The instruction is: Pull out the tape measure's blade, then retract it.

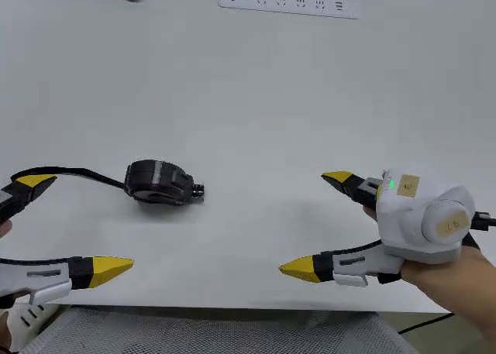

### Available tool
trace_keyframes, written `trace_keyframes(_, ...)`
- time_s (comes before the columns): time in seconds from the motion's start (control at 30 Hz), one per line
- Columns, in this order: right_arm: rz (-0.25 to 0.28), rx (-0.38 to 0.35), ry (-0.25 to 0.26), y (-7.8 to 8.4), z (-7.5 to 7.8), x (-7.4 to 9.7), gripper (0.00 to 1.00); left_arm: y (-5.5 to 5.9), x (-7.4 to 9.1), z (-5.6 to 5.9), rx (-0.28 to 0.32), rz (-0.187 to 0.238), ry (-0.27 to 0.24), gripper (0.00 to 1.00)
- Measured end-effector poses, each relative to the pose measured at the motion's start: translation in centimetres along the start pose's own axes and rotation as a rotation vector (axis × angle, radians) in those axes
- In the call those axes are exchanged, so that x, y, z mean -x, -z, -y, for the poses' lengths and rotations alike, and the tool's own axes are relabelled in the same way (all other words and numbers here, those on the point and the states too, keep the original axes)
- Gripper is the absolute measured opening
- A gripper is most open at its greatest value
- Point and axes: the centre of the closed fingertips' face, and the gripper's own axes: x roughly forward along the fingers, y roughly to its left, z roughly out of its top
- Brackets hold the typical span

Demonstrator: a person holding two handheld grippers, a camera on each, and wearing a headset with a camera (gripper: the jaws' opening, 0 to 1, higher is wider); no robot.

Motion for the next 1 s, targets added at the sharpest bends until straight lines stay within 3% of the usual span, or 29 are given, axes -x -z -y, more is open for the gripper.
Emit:
trace_keyframes(0.5, -0.017, -0.008, 0.025, 1.6, -0.3, 1.4, 0.97, 0.4, 0.7, -0.2, -0.030, -0.012, 0.021, 0.99)
trace_keyframes(1.0, -0.019, -0.010, 0.039, 1.7, -0.2, 1.7, 0.97, 0.3, 1.0, -0.8, -0.048, -0.009, 0.024, 0.99)
